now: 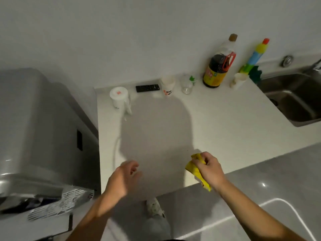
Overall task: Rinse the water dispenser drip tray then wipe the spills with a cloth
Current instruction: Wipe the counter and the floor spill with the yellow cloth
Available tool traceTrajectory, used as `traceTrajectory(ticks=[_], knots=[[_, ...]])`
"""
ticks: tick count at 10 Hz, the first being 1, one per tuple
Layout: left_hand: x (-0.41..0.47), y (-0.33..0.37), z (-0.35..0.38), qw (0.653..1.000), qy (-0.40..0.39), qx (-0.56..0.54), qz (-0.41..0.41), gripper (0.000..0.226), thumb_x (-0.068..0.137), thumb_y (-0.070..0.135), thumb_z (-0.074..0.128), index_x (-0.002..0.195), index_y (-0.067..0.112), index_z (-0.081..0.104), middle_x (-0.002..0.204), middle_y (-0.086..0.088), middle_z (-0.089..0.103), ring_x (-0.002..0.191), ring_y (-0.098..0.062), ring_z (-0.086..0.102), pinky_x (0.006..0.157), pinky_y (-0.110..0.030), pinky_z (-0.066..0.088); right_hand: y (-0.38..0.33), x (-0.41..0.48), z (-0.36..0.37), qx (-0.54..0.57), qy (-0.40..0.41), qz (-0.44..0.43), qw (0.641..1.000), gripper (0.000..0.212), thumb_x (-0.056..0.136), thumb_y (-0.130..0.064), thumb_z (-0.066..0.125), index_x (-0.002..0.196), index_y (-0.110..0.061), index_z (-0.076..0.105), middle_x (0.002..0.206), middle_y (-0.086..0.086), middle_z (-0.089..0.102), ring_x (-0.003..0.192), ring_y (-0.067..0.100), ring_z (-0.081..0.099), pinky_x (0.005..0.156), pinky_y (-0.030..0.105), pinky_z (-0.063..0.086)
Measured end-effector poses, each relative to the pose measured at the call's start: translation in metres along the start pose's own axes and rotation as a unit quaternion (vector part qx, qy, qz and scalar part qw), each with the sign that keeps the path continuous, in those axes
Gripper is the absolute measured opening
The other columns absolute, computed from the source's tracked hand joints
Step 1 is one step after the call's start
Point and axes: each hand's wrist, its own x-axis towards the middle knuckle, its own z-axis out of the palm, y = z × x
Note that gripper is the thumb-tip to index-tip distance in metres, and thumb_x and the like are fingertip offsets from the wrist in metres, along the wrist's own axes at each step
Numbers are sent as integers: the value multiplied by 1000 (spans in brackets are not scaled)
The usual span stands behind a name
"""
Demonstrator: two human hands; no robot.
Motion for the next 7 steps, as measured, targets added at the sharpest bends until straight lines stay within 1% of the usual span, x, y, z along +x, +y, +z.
traceTrajectory(ticks=[1, 2, 3, 4, 5, 6, 7], knots=[[41, -4, 6, 1000, 0, 9, -7, 61, 88, 33, 76, 145, 23, 57, 146, -3, 57, 124, -22, 59, 104, -34, 47, -4, 45, -3, -57, -6, -9, 998, 18, 84, -19, 72, 79, -12, 56, 68, -6, 66, 66, 21, 64, 70, 38, 57], [71, -10, 14, 987, -35, 148, 42, 90, 86, 48, 73, 161, 28, 29, 169, -5, 25, 149, -29, 35, 116, -42, 38, -6, 86, -5, -159, -32, -72, 984, 18, 85, -22, 78, 84, -21, 59, 75, -10, 67, 72, 7, 64, 68, 24, 50], [84, -12, 21, 973, -59, 219, 37, 106, 80, 64, 70, 164, 31, 16, 174, -4, 7, 156, -31, 20, 122, -46, 28, -5, 109, 0, -221, -66, -120, 966, 21, 81, -24, 81, 93, -27, 65, 86, -14, 64, 82, 6, 60, 73, 21, 44], [90, -12, 26, 970, -64, 232, 28, 109, 77, 66, 70, 164, 32, 14, 174, -4, 6, 159, -30, 9, 125, -46, 20, -1, 120, 9, -311, -56, -149, 937, 41, 79, -24, 81, 119, -23, 73, 111, 8, 64, 104, 32, 60, 93, 40, 50], [88, -12, 29, 973, -60, 224, 21, 110, 76, 64, 74, 164, 32, 16, 174, -3, 6, 159, -30, 8, 125, -46, 20, 0, 120, 8, -349, -74, -120, 926, 53, 82, -20, 72, 134, -28, 65, 122, 8, 56, 111, 35, 55, 94, 46, 51], [89, -7, 25, 976, -55, 209, 9, 108, 76, 58, 77, 163, 32, 18, 174, -3, 8, 158, -31, 12, 123, -46, 24, -3, 122, 2, -385, -115, -131, 906, 53, 89, -22, 67, 140, -27, 58, 128, 9, 54, 117, 34, 53, 95, 43, 51], [76, 8, 19, 981, -61, 182, -12, 105, 79, 51, 76, 164, 31, 18, 174, -1, 5, 158, -29, 14, 124, -42, 25, -26, 123, -19, -368, -187, -138, 900, 56, 93, -39, 67, 145, -28, 51, 129, 10, 53, 119, 31, 55, 97, 38, 49]])
